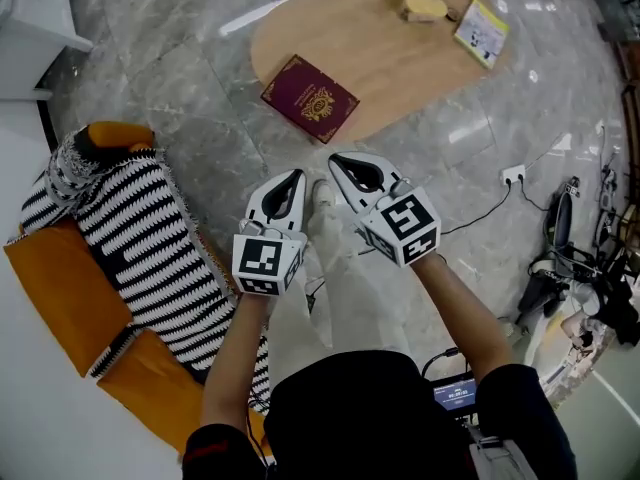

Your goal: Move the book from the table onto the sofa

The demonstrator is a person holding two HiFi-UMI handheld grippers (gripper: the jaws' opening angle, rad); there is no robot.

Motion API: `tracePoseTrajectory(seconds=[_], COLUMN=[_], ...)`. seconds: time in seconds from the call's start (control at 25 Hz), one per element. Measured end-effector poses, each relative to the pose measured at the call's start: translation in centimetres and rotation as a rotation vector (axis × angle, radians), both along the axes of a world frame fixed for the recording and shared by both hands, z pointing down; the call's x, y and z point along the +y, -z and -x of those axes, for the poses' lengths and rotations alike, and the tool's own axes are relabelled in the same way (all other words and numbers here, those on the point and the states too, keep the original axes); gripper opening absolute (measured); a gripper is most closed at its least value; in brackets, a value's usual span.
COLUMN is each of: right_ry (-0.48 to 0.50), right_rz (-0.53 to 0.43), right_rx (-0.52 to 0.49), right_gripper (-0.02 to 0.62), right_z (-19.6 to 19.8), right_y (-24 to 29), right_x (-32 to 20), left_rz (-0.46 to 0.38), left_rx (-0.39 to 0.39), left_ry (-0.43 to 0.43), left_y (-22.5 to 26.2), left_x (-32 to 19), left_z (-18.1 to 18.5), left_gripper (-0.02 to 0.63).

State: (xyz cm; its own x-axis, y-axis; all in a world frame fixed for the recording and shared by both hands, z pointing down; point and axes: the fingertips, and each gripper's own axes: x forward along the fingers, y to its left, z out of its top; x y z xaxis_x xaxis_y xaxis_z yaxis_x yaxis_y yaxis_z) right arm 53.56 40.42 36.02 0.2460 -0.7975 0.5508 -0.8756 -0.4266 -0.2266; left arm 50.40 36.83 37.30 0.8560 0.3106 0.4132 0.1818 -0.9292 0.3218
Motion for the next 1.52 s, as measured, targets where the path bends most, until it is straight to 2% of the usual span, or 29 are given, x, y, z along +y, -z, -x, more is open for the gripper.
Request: tracePoseTrajectory(seconds=[0.2, 0.4, 0.76, 0.92, 1.2, 1.44, 1.52], right_ry=[0.014, 0.055, 0.002, 0.001, 0.042, 0.164, 0.184], right_rz=[0.027, 0.068, 0.074, 0.076, 0.142, 0.301, 0.331], right_rx=[-0.081, -0.100, -0.154, -0.166, -0.158, -0.041, -0.033], right_gripper=[0.012, 0.012, 0.012, 0.012, 0.012, 0.012, 0.012], right_z=[1.0, 1.8, -0.4, -1.3, -3.0, -5.3, -6.2], right_y=[-5.3, -9.4, -15.1, -16.7, -19.3, -22.8, -23.8], right_x=[0.0, 0.3, 0.6, 0.2, -0.1, -0.6, -0.9], left_rz=[0.040, 0.068, 0.094, 0.100, 0.132, 0.151, 0.153], left_rx=[-0.048, -0.085, -0.131, -0.156, -0.190, -0.207, -0.207], left_ry=[0.017, 0.022, 0.011, 0.034, 0.038, 0.046, 0.035], left_y=[-5.1, -9.4, -15.0, -16.8, -18.6, -20.2, -20.6], left_x=[0.5, 1.1, 2.3, 1.8, 0.9, 0.6, 0.8], left_z=[-0.4, -1.0, -2.6, -3.0, -4.1, -5.7, -6.3], left_gripper=[0.013, 0.013, 0.014, 0.014, 0.014, 0.014, 0.014])
